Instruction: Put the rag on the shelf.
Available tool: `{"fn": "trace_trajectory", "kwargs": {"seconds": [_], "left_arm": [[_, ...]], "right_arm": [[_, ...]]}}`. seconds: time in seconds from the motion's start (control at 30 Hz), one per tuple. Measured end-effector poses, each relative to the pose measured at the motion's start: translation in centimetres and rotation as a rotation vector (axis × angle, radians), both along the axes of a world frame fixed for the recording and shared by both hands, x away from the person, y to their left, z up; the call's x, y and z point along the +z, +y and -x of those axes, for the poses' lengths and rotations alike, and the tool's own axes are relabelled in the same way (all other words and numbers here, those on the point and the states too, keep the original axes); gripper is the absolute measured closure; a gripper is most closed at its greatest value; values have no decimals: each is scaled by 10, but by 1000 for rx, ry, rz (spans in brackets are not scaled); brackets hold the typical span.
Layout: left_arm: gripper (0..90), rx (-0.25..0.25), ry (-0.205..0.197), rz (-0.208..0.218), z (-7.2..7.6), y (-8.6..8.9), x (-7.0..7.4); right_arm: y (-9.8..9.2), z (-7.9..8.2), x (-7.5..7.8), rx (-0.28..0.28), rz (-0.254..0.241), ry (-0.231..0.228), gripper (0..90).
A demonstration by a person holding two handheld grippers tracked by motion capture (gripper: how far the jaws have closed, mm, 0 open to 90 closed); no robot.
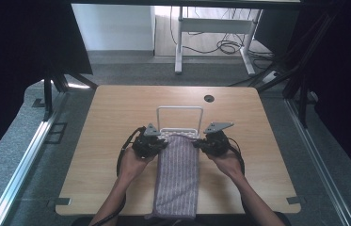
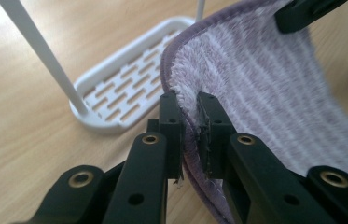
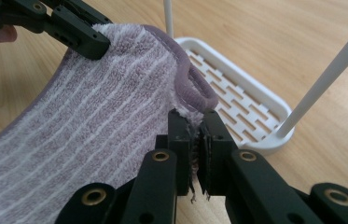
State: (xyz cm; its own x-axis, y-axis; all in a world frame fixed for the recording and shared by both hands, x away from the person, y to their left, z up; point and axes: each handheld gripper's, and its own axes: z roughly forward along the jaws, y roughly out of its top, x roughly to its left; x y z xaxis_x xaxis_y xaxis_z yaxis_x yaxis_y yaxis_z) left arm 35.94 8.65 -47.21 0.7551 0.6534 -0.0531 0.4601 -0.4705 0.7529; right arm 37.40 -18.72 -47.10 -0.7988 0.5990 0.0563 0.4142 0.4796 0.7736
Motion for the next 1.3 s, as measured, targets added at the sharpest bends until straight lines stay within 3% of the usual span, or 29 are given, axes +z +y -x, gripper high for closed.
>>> {"fn": "trace_trajectory", "kwargs": {"seconds": [0.27, 0.43, 0.93, 1.3], "left_arm": [[812, -2, -33, 13, 3, 2, 21], [812, -1, -63, 25, 6, 4, 39], [811, 18, -145, 51, 6, 8, 76], [811, 33, -212, 41, 5, 8, 104]], "right_arm": [[-2, 2, 19, 15, -33, -26, 840], [-2, 4, 39, 34, -51, -52, 839], [-1, 0, 81, 48, -69, -117, 839], [-3, -4, 109, 50, -91, -147, 839]]}}
